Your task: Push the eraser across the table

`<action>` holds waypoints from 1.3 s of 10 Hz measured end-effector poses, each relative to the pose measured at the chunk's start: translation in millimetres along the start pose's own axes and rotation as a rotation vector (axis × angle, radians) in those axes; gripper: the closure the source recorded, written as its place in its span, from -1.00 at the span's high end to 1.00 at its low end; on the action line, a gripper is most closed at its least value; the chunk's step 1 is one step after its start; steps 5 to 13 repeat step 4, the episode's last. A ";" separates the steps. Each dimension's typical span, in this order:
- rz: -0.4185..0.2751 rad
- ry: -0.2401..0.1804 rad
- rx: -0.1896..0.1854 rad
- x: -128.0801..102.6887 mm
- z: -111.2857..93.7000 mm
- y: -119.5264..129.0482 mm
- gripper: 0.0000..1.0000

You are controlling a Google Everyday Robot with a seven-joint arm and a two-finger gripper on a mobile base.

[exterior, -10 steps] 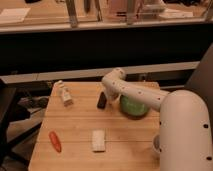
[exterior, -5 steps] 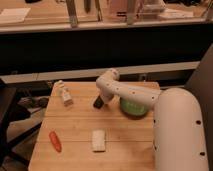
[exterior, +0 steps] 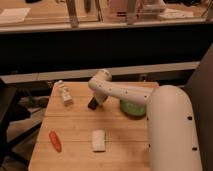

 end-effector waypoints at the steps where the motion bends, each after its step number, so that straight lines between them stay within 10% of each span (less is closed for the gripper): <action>1: -0.015 0.004 -0.006 -4.7 0.4 -2.2 -0.92; 13: -0.053 0.010 -0.010 -22.1 0.4 -13.3 -0.92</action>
